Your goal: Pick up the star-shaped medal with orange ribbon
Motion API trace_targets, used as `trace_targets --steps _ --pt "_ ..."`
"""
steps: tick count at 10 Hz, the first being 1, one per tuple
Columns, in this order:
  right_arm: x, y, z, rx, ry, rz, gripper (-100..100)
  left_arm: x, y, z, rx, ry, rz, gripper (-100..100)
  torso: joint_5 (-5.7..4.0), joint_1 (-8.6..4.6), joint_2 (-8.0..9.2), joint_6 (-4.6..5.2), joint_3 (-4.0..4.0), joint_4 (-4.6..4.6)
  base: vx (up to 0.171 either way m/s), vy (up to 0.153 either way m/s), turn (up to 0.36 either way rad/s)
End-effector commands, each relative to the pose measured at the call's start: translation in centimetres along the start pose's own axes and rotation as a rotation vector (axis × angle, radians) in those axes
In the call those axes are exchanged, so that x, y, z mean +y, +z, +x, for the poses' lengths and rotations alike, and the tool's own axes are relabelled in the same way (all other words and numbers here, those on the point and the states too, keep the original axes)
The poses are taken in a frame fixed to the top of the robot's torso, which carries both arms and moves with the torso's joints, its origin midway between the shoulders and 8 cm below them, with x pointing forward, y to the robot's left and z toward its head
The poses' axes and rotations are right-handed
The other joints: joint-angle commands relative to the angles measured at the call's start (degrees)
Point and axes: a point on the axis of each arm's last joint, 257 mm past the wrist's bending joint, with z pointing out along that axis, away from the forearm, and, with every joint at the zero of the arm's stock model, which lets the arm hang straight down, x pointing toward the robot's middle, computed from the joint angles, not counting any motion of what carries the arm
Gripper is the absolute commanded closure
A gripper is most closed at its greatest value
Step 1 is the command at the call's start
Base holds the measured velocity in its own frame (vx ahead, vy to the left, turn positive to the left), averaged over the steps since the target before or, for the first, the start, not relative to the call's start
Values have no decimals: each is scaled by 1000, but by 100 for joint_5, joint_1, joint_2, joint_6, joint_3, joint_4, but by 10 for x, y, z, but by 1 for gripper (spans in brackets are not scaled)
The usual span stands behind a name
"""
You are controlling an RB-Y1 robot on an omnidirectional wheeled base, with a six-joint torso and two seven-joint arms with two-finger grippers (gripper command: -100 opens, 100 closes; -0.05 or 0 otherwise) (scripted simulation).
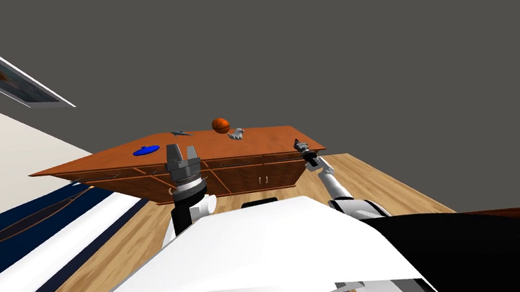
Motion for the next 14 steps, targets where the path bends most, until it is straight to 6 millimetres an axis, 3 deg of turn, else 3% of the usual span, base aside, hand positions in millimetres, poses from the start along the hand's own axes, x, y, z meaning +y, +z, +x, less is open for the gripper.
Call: trace_targets --steps 1,4,5,7,8,10,11,13,14 --pt "-9 -14 6 18 6 30 100 0 0 0 0 0 0 0 0 0 0 0 0 0 35 -17 118" --pt "-2 -21 -4 -2 -4 14 100 0 0 0 0 0 0 0 -8 -8 -5 4 -6 -7 22 -14 10" --pt "-14 -35 2 16 1 49 100 0 0 0 0 0 0 0 -8 -5 0 2 -3 -6 25 -18 119" --pt "-7 -42 -8 -1 -9 33 100 0 0 0 0 0 0 0 -13 -16 -8 3 -9 -10 30 -21 30" --pt "-19 -56 -2 18 -6 71 100 0 0 0 0 0 0 0 -12 -14 -6 4 -8 -9 40 -19 113" --pt "-12 -64 -14 0 -17 54 100 0 0 0 0 0 0 0 -16 -20 -12 4 -12 -13 32 -20 23" --pt "-25 -79 -8 22 -16 94 100 0 0 0 0 0 0 0 -14 -16 -7 2 -9 -10 46 -22 103" --pt "-17 -85 -20 3 -28 76 100 0 0 0 0 0 0 0 -17 -23 -13 3 -13 -13 26 -21 28" --pt "-31 -100 -14 26 -28 119 100 0 0 0 0 0 0 0 -15 -18 -6 1 -8 -10 34 -23 119"
